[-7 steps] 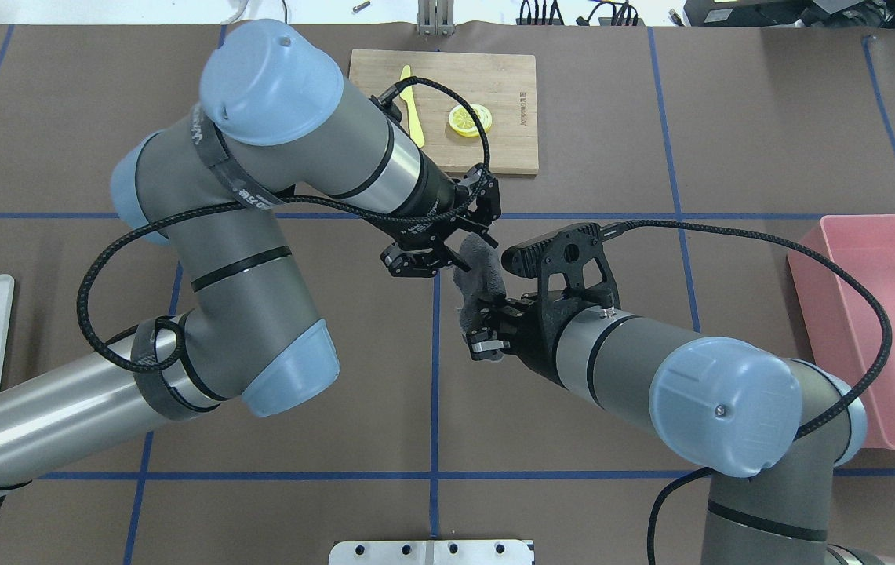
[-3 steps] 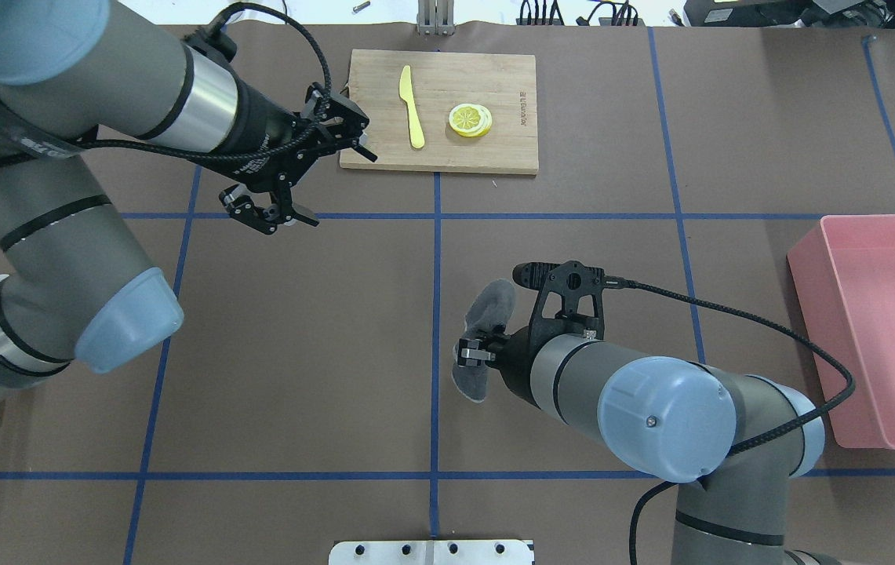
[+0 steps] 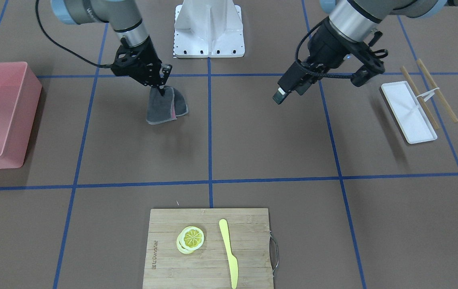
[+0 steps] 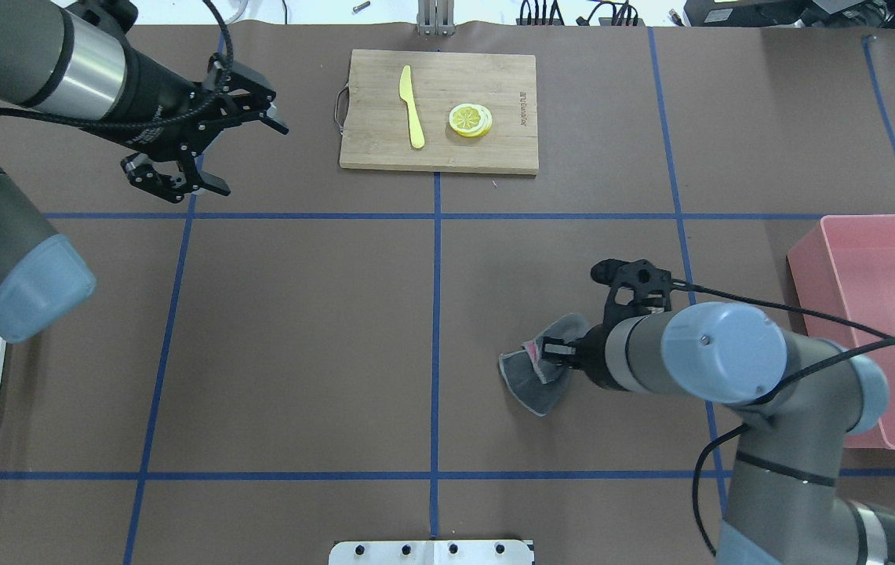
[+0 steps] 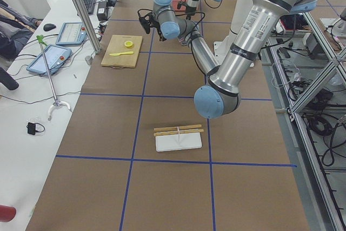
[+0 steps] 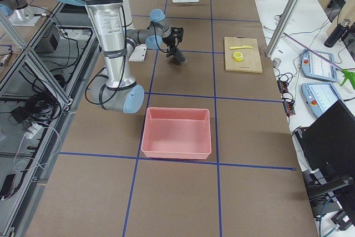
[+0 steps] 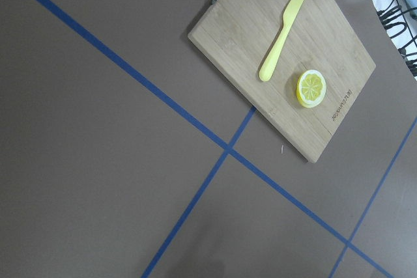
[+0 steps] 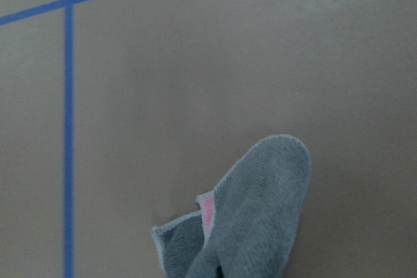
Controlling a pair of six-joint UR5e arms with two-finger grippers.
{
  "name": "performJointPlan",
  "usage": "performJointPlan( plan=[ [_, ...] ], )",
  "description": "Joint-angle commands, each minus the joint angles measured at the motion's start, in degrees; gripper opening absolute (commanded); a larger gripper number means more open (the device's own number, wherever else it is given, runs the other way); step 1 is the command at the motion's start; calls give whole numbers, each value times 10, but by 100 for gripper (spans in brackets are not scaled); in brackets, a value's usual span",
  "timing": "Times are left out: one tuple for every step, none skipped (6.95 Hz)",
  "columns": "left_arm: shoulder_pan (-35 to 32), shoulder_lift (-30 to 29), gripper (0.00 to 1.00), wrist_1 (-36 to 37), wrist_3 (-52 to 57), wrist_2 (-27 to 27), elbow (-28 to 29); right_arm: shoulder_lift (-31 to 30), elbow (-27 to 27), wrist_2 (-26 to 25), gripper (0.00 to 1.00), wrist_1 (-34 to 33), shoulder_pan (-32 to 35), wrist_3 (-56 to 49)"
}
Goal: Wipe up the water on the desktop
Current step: 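Wipe the table surface with the cloth held in the right gripper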
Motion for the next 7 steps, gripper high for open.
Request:
performJointPlan(
  plan=[
    [-48, 87, 98, 0, 148, 0, -3, -95, 10, 115, 0, 3, 101, -86],
    [-80, 132, 98, 1, 248, 1, -4, -109, 10, 132, 0, 2, 118, -115],
    [-122, 177, 98, 1, 359, 0, -5, -90, 2, 126, 0, 0, 99, -111],
    [-154, 210, 98, 1, 447, -1, -4, -17, -23, 121, 0, -20, 76, -95],
    [-169, 236, 98, 1, 502, -1, -1, 60, -39, 93, 0, -69, 20, -27],
    [-179, 255, 98, 2, 554, -1, 1, 125, -58, 47, 0, -100, -17, 2],
    [-195, 269, 98, 3, 614, 0, 6, 171, -85, 46, 0, -107, -31, 23]
  ],
)
